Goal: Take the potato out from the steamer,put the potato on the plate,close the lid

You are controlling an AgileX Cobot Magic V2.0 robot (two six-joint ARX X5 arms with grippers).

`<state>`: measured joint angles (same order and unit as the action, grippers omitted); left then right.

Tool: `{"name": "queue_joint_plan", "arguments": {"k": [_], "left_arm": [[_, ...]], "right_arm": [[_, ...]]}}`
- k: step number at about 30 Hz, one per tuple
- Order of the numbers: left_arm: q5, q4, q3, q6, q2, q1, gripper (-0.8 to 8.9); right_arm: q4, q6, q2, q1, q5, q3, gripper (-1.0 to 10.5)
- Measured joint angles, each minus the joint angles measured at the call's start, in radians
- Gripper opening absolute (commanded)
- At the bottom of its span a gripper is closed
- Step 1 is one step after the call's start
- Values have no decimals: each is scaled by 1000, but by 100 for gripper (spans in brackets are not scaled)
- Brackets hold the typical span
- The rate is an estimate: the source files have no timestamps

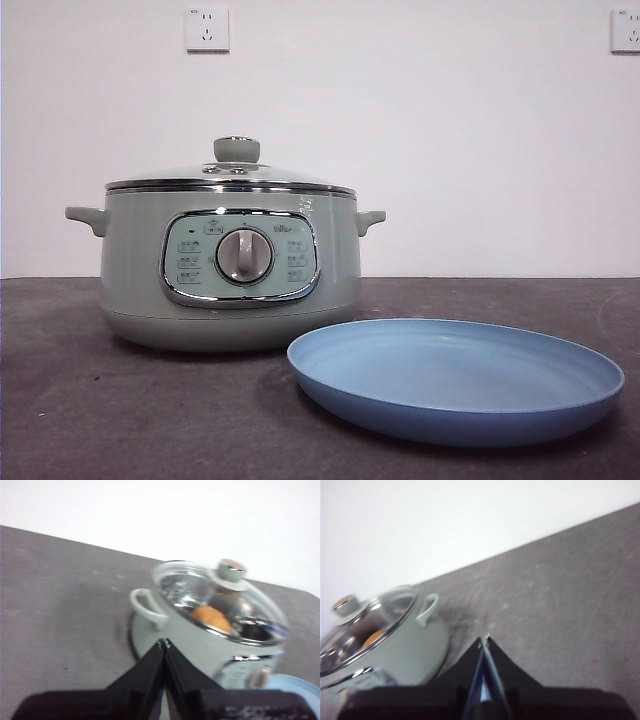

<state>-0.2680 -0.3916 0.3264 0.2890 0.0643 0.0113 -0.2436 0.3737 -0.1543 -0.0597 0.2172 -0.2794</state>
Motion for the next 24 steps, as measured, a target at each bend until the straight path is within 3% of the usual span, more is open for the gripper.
{"name": "queue_joint_plan", "arguments": {"k": [5, 15, 24], "left_arm": [[-99, -109, 163, -27, 125, 0, -8], [-348, -357, 458, -213, 374, 0, -8], [-392, -521, 609, -346, 452, -10, -8]], "right_arm": [[-143, -54, -141, 0, 110, -183, -12], [-533, -283, -435, -26, 319, -642, -12], [-775, -446, -576, -72, 438, -826, -11]]}}
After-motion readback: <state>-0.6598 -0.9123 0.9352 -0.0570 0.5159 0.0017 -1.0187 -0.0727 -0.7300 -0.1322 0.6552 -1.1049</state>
